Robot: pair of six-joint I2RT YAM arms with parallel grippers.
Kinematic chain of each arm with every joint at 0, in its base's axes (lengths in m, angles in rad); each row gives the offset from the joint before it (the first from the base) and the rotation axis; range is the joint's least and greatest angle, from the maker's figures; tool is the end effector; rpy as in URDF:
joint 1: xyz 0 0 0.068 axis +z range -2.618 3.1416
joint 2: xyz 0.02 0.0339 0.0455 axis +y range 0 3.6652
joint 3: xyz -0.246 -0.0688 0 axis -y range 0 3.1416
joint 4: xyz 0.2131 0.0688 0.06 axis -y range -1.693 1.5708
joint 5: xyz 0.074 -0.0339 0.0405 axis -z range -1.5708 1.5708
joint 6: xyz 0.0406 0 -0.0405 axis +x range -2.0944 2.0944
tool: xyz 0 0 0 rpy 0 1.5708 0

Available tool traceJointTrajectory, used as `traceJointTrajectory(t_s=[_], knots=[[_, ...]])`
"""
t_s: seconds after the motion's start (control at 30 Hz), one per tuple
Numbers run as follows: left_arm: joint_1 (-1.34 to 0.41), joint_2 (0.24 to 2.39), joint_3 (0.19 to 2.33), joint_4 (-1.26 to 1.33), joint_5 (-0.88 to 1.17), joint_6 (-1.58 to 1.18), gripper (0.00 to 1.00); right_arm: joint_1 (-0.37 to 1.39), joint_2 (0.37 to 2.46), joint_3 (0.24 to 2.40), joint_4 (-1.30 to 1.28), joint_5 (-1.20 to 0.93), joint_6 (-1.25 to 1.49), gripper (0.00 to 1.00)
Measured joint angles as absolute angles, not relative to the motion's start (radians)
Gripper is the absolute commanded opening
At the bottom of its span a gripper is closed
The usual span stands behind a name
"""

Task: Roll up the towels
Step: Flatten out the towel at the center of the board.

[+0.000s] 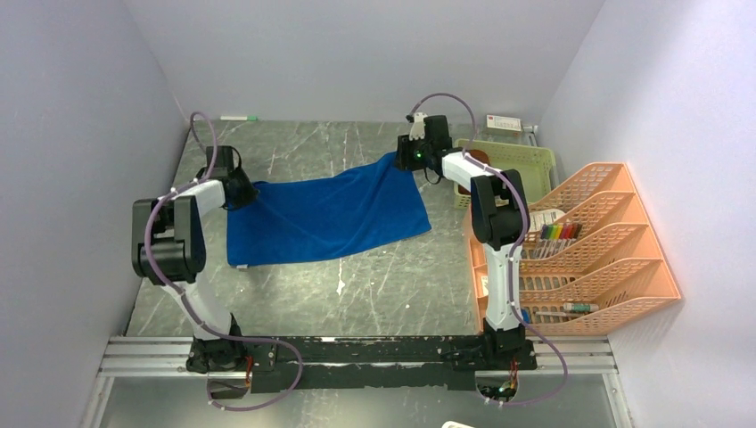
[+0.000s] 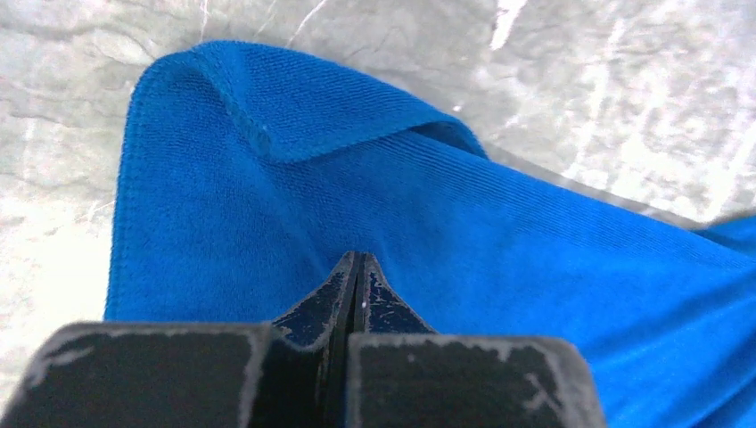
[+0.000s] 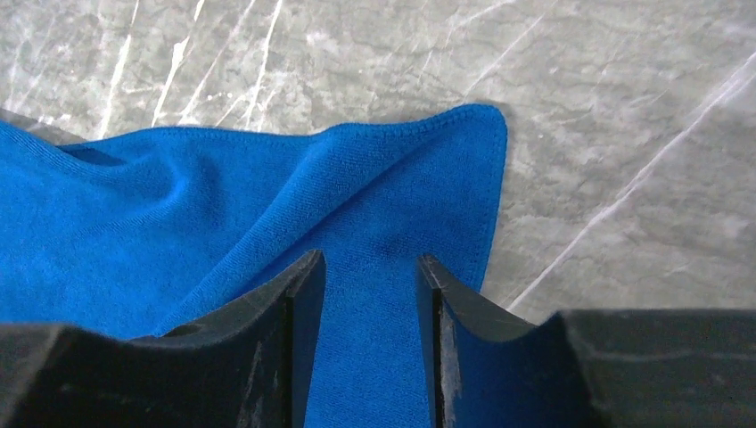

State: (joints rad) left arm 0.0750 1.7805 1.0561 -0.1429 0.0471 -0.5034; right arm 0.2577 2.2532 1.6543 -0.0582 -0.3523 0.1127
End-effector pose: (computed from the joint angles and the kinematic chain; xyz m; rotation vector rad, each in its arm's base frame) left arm 0.3438 0.0239 0.1705 -0.6791 2.3566 -0.2478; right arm 0.4545 0.1343 0.1654 -0.3573 2.2173 0.5939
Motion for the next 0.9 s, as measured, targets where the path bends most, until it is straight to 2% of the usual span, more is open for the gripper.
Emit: traceJointTrajectory(t_s=[0.23, 0.47, 0.9], knots=[[0.078, 1.923, 1.172, -0.122, 0.012, -0.521, 0.07, 0.259, 2.253, 1.599, -0.047, -0.358, 0.127, 0.38], [0.112, 2.062, 1.342, -0.128, -0.004, -0.523, 0.07, 0.258, 2.167, 1.419, 0.028, -0.35, 0.18, 0.37], [0.218, 2.3, 1.725, -0.258, 0.165, -0.489, 0.08, 0.26, 2.136, 1.374, 0.035, -0.311, 0.241, 0.36]])
